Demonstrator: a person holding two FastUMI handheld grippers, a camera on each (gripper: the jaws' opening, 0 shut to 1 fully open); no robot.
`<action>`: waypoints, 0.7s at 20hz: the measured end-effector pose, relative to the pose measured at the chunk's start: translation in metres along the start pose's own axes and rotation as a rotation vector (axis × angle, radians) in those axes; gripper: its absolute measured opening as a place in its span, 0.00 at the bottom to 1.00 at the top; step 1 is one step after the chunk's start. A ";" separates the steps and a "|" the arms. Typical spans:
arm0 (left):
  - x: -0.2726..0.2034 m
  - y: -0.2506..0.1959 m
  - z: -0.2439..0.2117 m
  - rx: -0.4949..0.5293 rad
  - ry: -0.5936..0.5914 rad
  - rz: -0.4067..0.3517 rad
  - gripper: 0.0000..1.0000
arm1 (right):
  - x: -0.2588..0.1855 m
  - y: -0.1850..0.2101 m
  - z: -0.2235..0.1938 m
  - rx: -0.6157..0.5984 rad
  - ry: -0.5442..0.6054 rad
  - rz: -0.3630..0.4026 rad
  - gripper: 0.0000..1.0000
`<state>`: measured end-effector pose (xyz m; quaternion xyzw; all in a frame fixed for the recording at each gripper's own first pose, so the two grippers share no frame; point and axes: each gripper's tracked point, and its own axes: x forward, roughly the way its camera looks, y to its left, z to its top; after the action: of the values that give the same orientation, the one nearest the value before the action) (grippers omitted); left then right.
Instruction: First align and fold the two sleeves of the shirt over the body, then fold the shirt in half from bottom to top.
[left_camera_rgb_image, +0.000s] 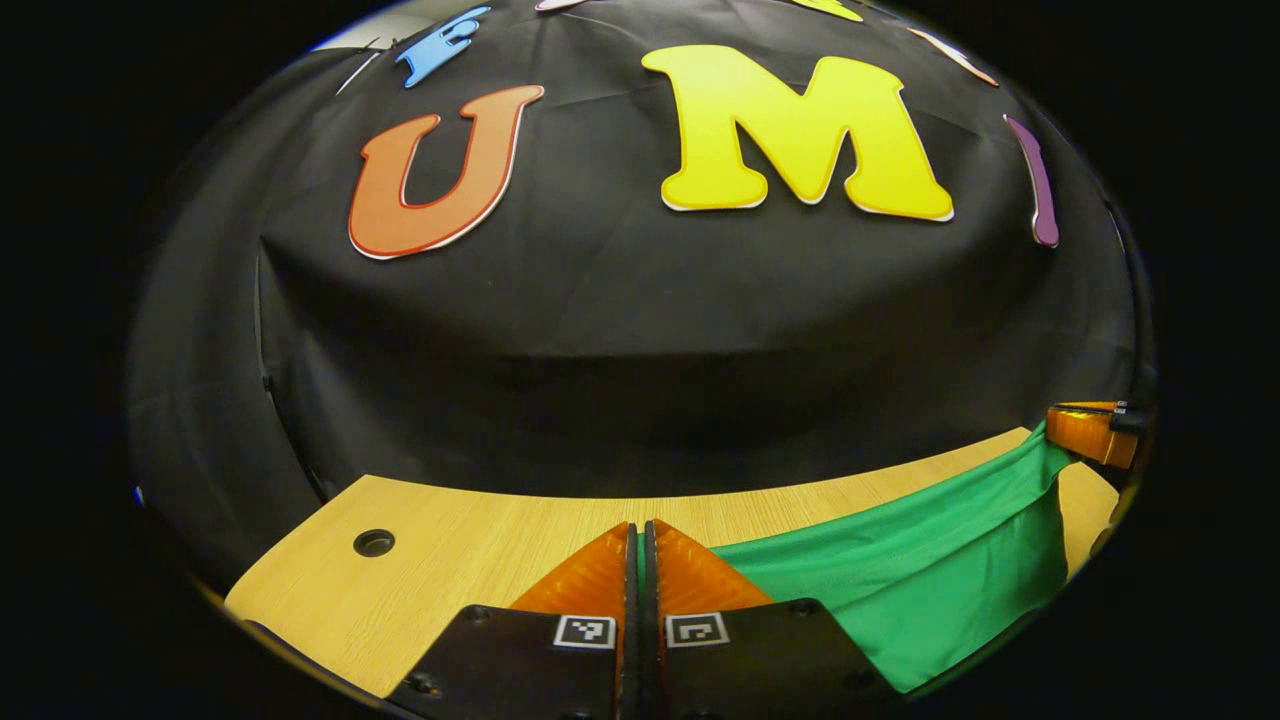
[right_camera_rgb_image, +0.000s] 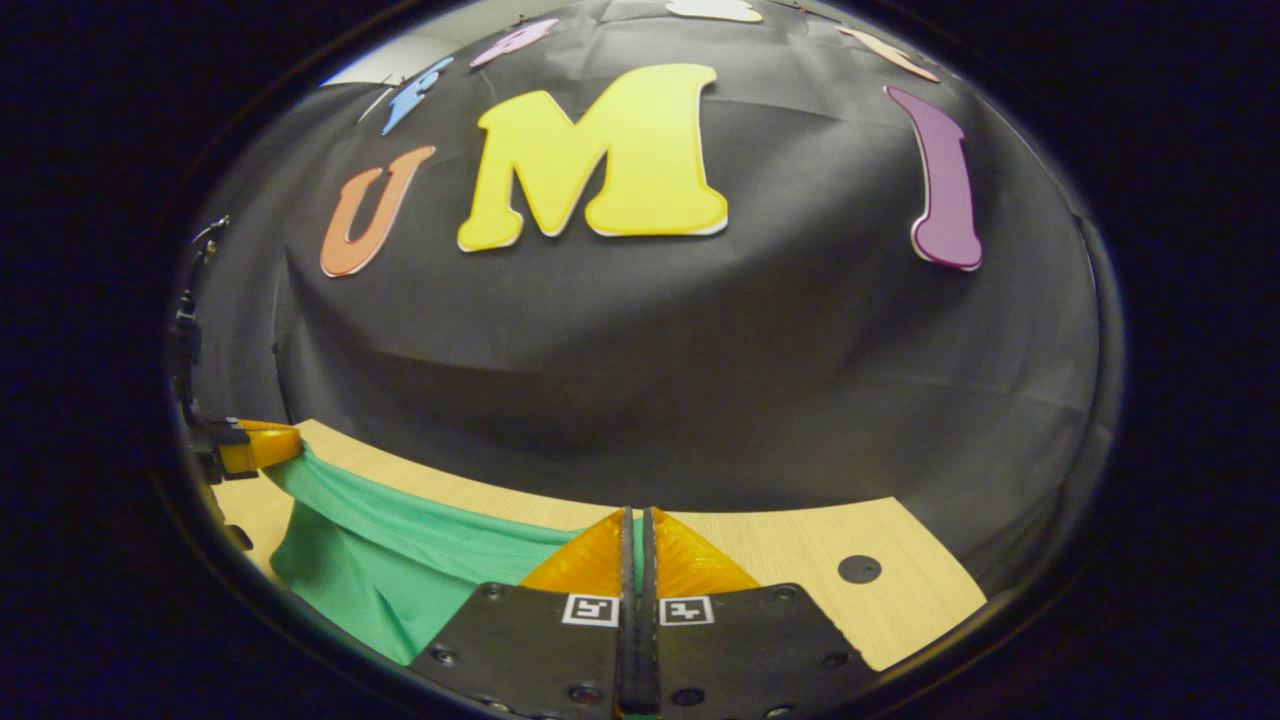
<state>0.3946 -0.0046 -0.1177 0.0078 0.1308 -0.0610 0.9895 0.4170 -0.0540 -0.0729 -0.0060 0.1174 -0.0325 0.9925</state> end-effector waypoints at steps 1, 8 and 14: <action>0.010 0.000 0.000 -0.005 -0.002 -0.006 0.06 | 0.010 -0.002 -0.004 -0.001 0.007 -0.008 0.00; 0.043 -0.008 -0.018 0.013 0.010 -0.016 0.05 | 0.045 -0.005 -0.028 -0.058 0.028 -0.057 0.00; 0.031 -0.019 -0.039 -0.045 0.095 -0.048 0.99 | 0.030 -0.001 -0.030 -0.111 0.046 -0.042 0.94</action>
<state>0.4119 -0.0263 -0.1631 -0.0147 0.1791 -0.0812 0.9804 0.4388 -0.0573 -0.1086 -0.0626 0.1415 -0.0468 0.9868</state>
